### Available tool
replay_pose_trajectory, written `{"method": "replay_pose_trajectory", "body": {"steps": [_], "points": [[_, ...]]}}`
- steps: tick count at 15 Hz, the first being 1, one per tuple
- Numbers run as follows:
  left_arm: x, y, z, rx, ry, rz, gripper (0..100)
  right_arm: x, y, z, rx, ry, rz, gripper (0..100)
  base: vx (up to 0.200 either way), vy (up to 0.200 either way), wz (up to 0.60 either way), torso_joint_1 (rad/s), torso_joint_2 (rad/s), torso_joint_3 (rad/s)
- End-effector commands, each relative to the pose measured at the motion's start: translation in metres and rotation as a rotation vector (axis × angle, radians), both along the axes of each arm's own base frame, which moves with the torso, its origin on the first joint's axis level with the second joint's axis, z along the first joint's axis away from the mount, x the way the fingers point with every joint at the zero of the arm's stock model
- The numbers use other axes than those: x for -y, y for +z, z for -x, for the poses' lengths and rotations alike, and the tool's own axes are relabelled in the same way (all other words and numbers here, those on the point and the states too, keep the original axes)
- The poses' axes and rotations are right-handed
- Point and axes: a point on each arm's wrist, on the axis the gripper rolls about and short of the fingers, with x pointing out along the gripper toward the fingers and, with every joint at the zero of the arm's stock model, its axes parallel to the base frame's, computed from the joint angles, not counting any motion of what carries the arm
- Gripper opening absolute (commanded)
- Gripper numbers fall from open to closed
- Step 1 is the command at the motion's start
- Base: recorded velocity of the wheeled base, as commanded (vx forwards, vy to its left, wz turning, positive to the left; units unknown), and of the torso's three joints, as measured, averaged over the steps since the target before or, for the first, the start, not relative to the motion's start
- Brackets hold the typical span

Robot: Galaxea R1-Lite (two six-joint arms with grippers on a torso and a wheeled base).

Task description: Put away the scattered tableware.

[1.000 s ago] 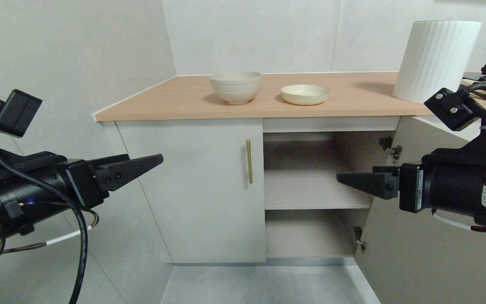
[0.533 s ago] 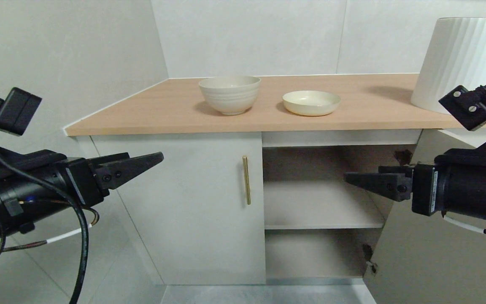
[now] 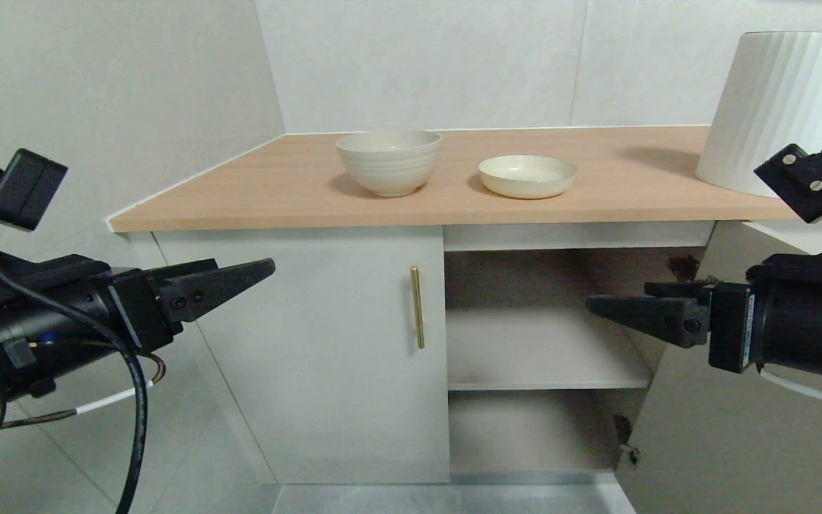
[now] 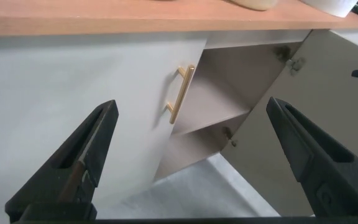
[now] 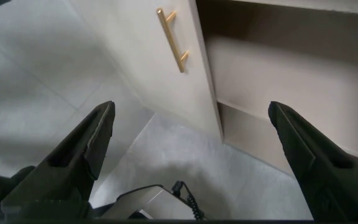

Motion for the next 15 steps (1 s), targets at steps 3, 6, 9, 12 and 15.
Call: {"method": "replay_pose_trajectory", "body": {"steps": [3, 6, 9, 12, 15], "points": [[0.001, -0.002, -0.003, -0.011, -0.003, -0.002, 100, -0.002, -0.004, -0.003, -0.014, 0.010, 0.007, 100, 0.000, 0.000, 0.00, 0.058, -0.23, -0.243], [0.001, -0.005, -0.005, -0.023, -0.003, -0.005, 100, -0.004, -0.006, -0.006, -0.023, 0.010, 0.012, 100, 0.000, 0.000, 0.00, 0.123, -0.43, -0.321], [0.003, -0.007, -0.010, -0.037, -0.003, -0.008, 100, -0.006, -0.009, -0.009, -0.034, 0.008, 0.018, 100, 0.000, 0.000, 0.00, 0.129, -0.49, -0.305], [0.005, -0.010, -0.021, -0.057, -0.001, -0.011, 100, -0.007, -0.010, -0.012, -0.039, 0.005, 0.022, 100, 0.000, 0.000, 0.00, 0.162, -0.47, -0.294], [0.012, -0.008, -0.032, -0.064, -0.019, -0.012, 100, -0.009, -0.010, -0.016, -0.019, 0.003, 0.007, 100, 0.000, 0.000, 0.00, 0.193, -0.48, -0.295]]}}
